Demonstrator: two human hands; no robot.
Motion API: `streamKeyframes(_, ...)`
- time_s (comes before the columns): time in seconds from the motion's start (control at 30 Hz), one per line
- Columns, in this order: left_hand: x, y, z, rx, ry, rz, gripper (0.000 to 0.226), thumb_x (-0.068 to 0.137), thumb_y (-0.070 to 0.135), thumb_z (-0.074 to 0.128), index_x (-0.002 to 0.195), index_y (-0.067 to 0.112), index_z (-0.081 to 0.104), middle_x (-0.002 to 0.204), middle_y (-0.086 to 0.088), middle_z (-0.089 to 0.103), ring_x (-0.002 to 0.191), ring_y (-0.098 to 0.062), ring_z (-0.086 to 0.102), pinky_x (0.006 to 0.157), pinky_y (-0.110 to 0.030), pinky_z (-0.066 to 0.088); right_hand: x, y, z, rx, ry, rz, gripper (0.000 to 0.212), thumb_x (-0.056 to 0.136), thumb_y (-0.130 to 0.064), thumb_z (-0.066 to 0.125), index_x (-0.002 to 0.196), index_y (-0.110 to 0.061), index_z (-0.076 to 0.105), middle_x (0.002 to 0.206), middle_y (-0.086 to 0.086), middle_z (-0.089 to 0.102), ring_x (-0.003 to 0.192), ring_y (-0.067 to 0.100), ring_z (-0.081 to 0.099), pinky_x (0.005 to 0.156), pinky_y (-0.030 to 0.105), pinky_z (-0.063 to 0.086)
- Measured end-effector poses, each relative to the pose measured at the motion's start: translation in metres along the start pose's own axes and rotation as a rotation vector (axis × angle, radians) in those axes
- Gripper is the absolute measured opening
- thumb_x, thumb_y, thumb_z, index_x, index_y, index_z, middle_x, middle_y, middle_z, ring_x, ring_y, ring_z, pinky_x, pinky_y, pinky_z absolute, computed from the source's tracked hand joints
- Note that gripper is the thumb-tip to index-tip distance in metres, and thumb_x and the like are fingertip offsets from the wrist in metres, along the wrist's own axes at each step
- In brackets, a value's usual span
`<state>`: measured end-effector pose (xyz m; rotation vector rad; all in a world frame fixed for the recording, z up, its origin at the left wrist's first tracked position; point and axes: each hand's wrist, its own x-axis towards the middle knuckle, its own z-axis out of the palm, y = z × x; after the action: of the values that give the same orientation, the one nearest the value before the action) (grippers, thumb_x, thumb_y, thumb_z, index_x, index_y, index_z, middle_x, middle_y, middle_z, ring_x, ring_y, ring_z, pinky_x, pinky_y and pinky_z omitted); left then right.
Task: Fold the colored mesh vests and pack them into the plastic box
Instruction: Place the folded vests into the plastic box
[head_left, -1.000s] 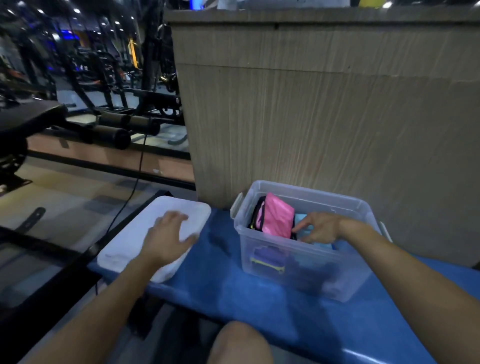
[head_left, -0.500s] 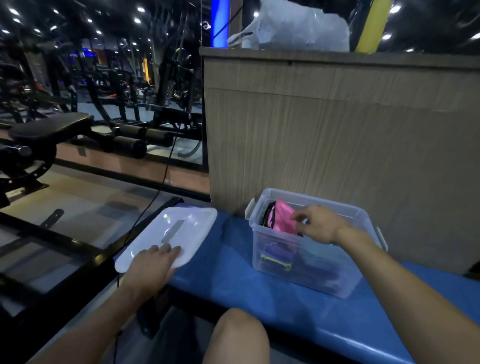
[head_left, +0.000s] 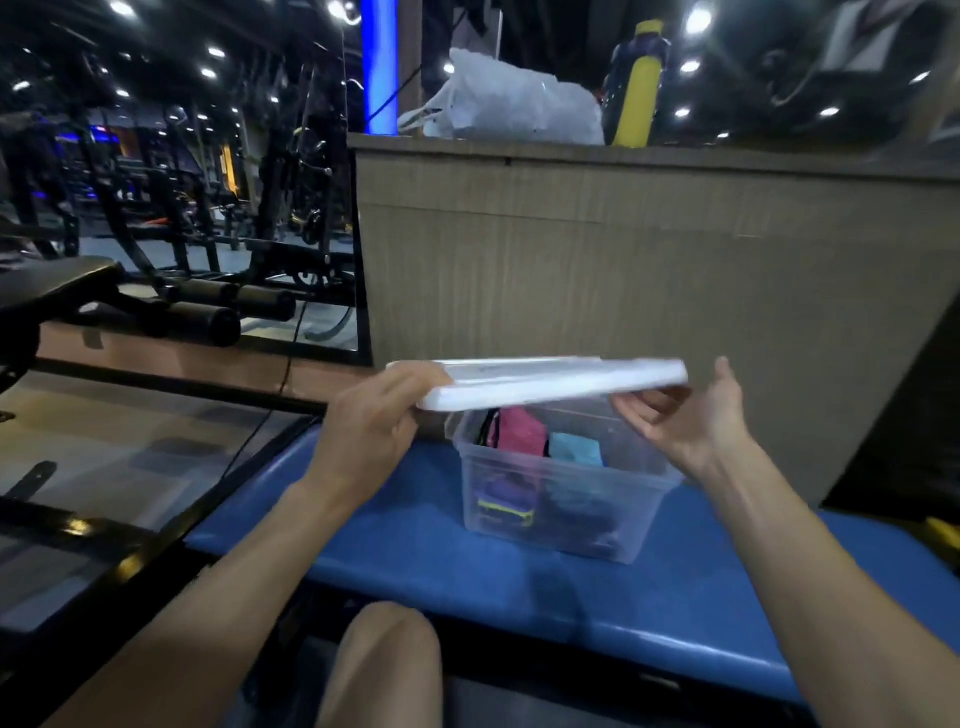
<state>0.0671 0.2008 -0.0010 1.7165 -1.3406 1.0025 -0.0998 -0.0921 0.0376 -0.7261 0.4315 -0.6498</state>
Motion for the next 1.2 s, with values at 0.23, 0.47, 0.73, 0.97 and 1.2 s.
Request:
streamKeyframes(0.23, -0.003, -0.033, 0.083, -0.130, -0.301, -0.110, 0.064, 0.076, -0.019, 0.060, 0.125, 0.021, 0.070, 0.134, 0.001, 0.066, 0.121, -0.020, 0.064, 0.104, -0.035, 0.048, 0.017, -0.005, -0.071, -0.544, 0.211, -0.227, 0.004, 0.091, -0.005, 0.067, 0.093, -0.006, 0.064, 0.085, 0.011, 0.062, 0.063, 0.016, 0.059, 0.047, 0.026, 0.049)
streamKeyframes(0.47, 0.026, -0.090, 0.124, -0.238, -0.902, -0.283, 0.069, 0.089, -0.013, 0.055, 0.137, 0.037, 0.059, 0.151, 0.014, 0.047, 0.141, -0.001, 0.042, 0.116, -0.016, 0.026, 0.046, -0.013, -0.111, -1.683, 0.067, -0.119, 0.060, 0.072, -0.086, 0.063, 0.093, -0.030, 0.062, 0.084, -0.011, 0.072, 0.073, 0.010, 0.069, 0.065, 0.033, 0.052)
streamKeyframes(0.73, 0.028, -0.091, 0.168, -0.087, -0.604, -0.459, 0.030, 0.090, 0.035, 0.075, 0.119, 0.027, 0.071, 0.118, 0.020, 0.065, 0.103, 0.017, 0.059, 0.084, 0.000, 0.040, 0.125, -0.021, -0.100, -1.954, 0.109, -0.155, 0.062, 0.090, -0.074, 0.040, 0.067, -0.018, 0.054, 0.055, -0.001, 0.059, 0.058, 0.022, 0.057, 0.054, 0.035, 0.042)
streamKeyframes(0.97, 0.026, -0.101, 0.173, -0.144, -0.808, -1.178, 0.080, 0.077, 0.058, 0.083, 0.142, 0.022, 0.054, 0.144, -0.003, 0.056, 0.132, -0.022, 0.053, 0.108, -0.038, 0.044, 0.127, -0.026, -0.092, -1.872, 0.176, 0.082, 0.062, 0.083, -0.077, 0.049, 0.087, -0.016, 0.050, 0.086, 0.002, 0.063, 0.077, 0.025, 0.059, 0.066, 0.040, 0.045)
streamKeyframes(1.2, 0.075, -0.064, 0.161, -0.126, -0.839, -1.379, 0.035, 0.078, 0.053, 0.067, 0.084, 0.019, 0.062, 0.077, 0.003, 0.069, 0.076, -0.020, 0.066, 0.069, -0.042, 0.053, 0.141, -0.037, -0.078, -1.612, 0.273, 0.483, 0.074, 0.069, -0.078, 0.066, 0.094, -0.008, 0.065, 0.096, 0.014, 0.073, 0.095, 0.035, 0.070, 0.079, 0.044, 0.058)
